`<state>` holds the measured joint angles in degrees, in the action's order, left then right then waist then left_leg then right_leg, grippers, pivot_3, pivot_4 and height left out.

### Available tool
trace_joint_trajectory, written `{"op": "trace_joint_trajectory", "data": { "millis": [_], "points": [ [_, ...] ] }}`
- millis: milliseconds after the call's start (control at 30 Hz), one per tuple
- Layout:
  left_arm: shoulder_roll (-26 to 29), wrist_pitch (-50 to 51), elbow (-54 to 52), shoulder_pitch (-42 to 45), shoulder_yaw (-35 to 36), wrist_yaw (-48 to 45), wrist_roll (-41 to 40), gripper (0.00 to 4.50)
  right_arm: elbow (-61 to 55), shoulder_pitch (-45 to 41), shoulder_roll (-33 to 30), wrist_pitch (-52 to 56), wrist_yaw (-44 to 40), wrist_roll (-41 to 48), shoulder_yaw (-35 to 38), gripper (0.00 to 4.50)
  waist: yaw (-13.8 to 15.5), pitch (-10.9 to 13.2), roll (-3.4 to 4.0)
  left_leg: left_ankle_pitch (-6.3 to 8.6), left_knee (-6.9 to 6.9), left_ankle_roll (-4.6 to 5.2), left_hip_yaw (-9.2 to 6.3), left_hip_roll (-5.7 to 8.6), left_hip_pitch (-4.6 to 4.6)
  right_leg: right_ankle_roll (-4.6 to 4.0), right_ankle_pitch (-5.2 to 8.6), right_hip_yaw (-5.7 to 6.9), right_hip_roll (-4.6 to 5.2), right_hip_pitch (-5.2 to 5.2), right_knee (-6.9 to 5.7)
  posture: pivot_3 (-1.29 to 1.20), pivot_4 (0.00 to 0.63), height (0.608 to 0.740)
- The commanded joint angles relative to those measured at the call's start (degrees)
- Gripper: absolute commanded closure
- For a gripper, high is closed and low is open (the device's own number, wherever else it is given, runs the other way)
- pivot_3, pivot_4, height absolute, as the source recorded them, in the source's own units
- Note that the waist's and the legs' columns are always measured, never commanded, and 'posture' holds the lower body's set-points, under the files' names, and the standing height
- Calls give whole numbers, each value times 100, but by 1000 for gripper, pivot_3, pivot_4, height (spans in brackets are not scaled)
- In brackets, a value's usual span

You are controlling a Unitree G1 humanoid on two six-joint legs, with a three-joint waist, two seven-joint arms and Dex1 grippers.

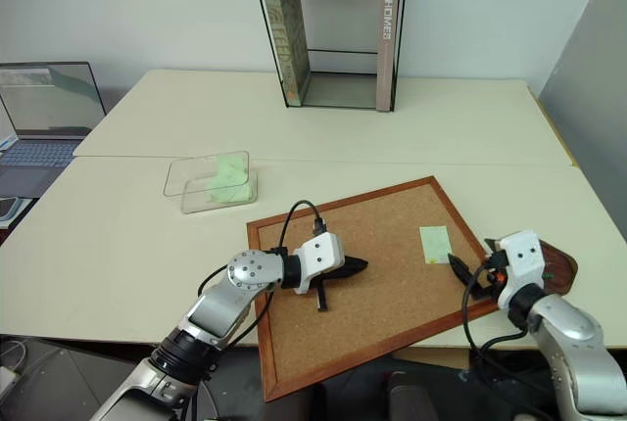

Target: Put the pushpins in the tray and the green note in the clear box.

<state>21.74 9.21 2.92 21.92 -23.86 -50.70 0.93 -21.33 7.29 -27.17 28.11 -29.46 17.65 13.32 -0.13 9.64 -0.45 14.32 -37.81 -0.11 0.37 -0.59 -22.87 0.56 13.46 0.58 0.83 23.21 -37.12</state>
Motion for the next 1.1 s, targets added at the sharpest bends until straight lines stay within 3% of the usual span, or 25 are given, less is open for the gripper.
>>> {"op": "trace_joint_trajectory", "data": {
  "millis": [33, 800, 1100],
  "points": [
    [114, 85, 246, -138, -199, -86, 214, 4500, 110, -142, 71, -259, 96, -84, -71, 49, 0, 0, -1, 0, 0, 0, 0, 0, 0, 0, 0, 0, 0, 0, 0, 0, 150, 740],
    [161, 75, 274, -110, -223, -100, 226, 4500, 190, -7, 72, -616, 122, -245, -258, 4440, 4, 0, -1, 0, 0, 0, -1, 2, -2, -2, 1, 2, 14, 0, 5, 0, 150, 740],
    [179, 38, 332, -96, -263, -99, 259, 4500, -177, 6, 325, -875, 122, 40, -216, 4473, 3, 0, -1, 0, 2, 0, -3, 3, -3, 0, 0, 5, 16, 1, 5, 0, 150, 740]
  ]
}}
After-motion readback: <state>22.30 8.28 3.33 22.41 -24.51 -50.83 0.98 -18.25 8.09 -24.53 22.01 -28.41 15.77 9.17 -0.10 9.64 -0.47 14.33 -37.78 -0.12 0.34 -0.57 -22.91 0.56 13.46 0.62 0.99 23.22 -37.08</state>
